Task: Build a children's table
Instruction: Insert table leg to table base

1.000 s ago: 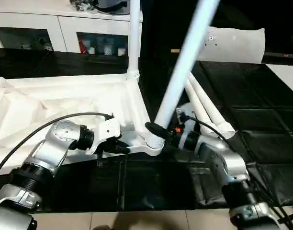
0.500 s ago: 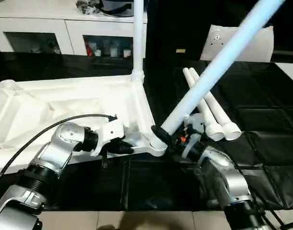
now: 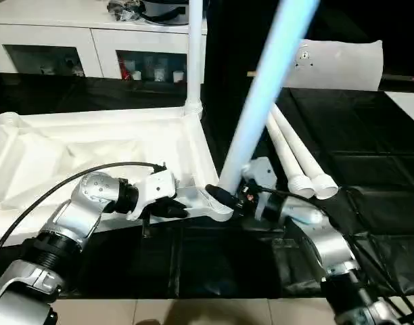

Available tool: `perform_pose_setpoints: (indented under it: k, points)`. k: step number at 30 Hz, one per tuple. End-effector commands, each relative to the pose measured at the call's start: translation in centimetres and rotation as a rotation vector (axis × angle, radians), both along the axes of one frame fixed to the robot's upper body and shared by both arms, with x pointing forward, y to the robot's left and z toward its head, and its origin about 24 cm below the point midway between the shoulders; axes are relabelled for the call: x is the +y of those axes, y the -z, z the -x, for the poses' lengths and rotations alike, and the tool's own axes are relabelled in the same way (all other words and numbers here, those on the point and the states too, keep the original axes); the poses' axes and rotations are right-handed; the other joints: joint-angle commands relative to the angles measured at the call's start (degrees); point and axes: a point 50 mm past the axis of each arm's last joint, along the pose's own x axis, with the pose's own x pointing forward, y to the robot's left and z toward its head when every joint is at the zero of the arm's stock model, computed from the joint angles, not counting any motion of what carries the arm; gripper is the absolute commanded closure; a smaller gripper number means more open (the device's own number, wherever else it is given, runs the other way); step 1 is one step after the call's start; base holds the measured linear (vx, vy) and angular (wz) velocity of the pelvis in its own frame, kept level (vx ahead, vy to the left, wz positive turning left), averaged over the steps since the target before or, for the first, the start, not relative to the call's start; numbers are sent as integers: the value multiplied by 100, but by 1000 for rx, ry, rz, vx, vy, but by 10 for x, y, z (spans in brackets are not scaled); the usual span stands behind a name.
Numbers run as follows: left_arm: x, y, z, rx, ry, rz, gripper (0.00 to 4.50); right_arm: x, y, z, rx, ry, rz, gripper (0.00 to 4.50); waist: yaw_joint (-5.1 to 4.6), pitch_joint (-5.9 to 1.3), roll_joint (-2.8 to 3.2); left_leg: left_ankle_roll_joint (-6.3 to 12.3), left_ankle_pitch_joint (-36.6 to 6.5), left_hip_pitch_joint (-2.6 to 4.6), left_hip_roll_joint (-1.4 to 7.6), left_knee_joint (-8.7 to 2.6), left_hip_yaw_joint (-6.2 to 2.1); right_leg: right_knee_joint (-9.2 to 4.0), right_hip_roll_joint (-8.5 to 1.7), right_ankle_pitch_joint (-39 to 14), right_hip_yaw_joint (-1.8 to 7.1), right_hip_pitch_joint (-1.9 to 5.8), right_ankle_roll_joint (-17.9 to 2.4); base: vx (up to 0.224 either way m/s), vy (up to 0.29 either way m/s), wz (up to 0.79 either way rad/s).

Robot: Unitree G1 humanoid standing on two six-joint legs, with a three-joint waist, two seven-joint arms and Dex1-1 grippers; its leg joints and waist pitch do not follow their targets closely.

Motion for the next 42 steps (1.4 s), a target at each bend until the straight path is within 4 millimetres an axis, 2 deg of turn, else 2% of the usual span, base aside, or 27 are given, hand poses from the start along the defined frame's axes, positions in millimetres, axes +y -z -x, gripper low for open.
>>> perform_pose_setpoints:
  k: [1,2,3,4,5,6,7,8,9,10,13,15,18,21,25,27,29,31,32,33,34,35,36,38,39,40,42]
  points:
    - [4,3,0,3,28,-83,450,2,33,17,156,-102,93,257,-52,-114,8,-74,-1819,47,417,-545,-177,-632,-600,-2231,428,34,-857,0,0,0]
    - [3,2,0,4,43,-85,450,4,33,17,160,-124,96,257,-43,-108,34,-80,-1844,42,418,-554,-192,-620,-603,-2254,424,39,-857,0,0,0]
    - [0,2,2,11,76,-87,450,6,33,19,172,-166,95,257,-51,-110,-1,-66,-1776,46,422,-559,-183,-619,-603,-2125,424,44,-867,0,0,0]
    - [-2,1,3,23,112,-86,450,8,33,22,184,-217,93,257,-55,-102,-14,-25,-1665,43,424,-563,-176,-602,-593,-1885,423,48,-924,0,0,0]
    - [-2,1,3,23,112,-86,450,8,33,22,184,-217,93,257,-55,-102,-14,-25,-1665,43,424,-563,-176,-602,-593,-1885,423,48,-924,0,0,0]
    - [-5,0,6,37,164,-94,450,11,33,27,200,-288,93,257,-46,-111,-18,61,-1396,38,423,-557,-156,-559,-589,-1350,419,80,-1033,0,0,0]
    - [-5,-1,6,39,172,-98,450,12,33,29,206,-310,93,257,-47,-112,-29,94,-1296,39,418,-553,-144,-550,-584,-1191,416,86,-1058,0,0,0]
    - [-5,-1,6,40,175,-100,450,13,33,29,208,-317,93,257,-39,-136,-27,160,-1044,52,420,-541,-135,-513,-575,-783,403,108,-1123,53,-1,1]
    - [-5,-1,6,41,180,-103,450,13,33,31,212,-335,93,257,-39,-136,-27,160,-1044,52,420,-541,-135,-513,-575,-783,403,108,-1123,53,-1,1]
    - [-5,-2,4,39,185,-114,450,15,33,35,218,-370,94,257,-42,-145,-27,260,-682,42,420,-526,-128,-447,-562,-131,385,136,-1243,56,2,0]
    - [-3,-3,1,34,177,-125,450,18,33,39,224,-400,87,257,-47,-142,-36,345,-561,49,418,-510,-114,-419,-573,223,376,157,-1369,0,0,0]
    - [-3,-3,0,33,174,-129,450,19,33,40,225,-408,84,257,-46,-140,-42,338,-599,48,416,-510,-112,-426,-583,175,377,167,-1386,0,0,0]
    - [3,-4,-3,32,159,-154,450,23,33,42,224,-413,75,257,-40,-108,-44,223,-920,64,426,-539,-111,-494,-600,-434,388,158,-1323,0,0,0]
    - [8,-3,-3,38,130,-163,450,25,34,40,219,-376,63,257,-37,-102,-22,135,-1040,61,432,-563,-121,-525,-603,-787,396,154,-1242,0,0,0]
    - [15,-5,0,46,68,-123,450,25,32,29,189,-254,41,257,-43,-92,-1,89,-1046,61,437,-584,-124,-537,-609,-882,401,141,-1228,0,0,0]
    - [19,-6,4,47,6,-83,450,24,31,19,168,-146,20,257,-76,-60,11,-11,-1310,43,437,-628,-143,-569,-616,-1313,403,132,-1179,0,0,0]
    - [24,-7,11,36,-123,-39,450,22,31,8,165,5,-18,257,-172,-11,2,-128,-1772,48,444,-654,-183,-632,-637,-2155,413,91,-1090,0,0,0]
    - [23,-5,17,30,-188,-21,450,22,32,4,162,68,-29,257,-208,0,-6,-146,-1913,56,447,-650,-201,-671,-649,-2659,423,61,-967,0,0,0]
    - [19,-3,22,31,-234,-3,450,23,33,1,168,115,-39,257,-237,41,6,-141,-1985,32,429,-668,-223,-710,-635,-2961,410,45,-886,0,0,0]
    - [19,-3,24,31,-245,1,450,23,33,0,170,126,-41,257,-237,41,6,-141,-1985,32,429,-668,-223,-710,-635,-2961,410,45,-886,0,0,0]
    - [12,0,28,41,-275,21,450,24,33,-3,169,158,-44,257,-281,36,-21,-165,-2076,46,433,-670,-240,-724,-635,-3201,417,35,-780,0,0,0]
    - [6,2,32,49,-297,36,450,26,33,-5,167,184,-47,257,-329,56,-23,-157,-2099,32,424,-676,-250,-743,-624,-3245,409,23,-763,0,0,0]
    - [-4,6,37,56,-319,48,450,28,33,-10,171,233,-54,257,-347,57,-31,-167,-2142,50,432,-673,-247,-742,-618,-3212,422,-4,-771,0,0,0]
    - [-9,7,38,62,-329,56,450,30,33,-12,175,249,-60,257,-360,65,-58,-152,-2182,70,412,-663,-230,-772,-593,-3183,427,-30,-751,0,0,0]
    - [-21,10,39,67,-349,77,450,33,32,-15,174,273,-59,257,-354,36,-46,-159,-2088,104,433,-645,-212,-743,-602,-2858,458,-34,-830,0,0,0]
    - [-29,11,39,71,-364,91,450,35,31,-17,172,288,-57,257,-356,42,-58,-147,-1982,87,426,-654,-194,-715,-556,-2501,449,-33,-890,0,0,0]
    - [-42,11,38,67,-385,97,450,38,31,-21,171,325,-52,257,-342,42,-86,-101,-1840,60,405,-646,-174,-696,-547,-2202,447,-6,-928,0,0,0]
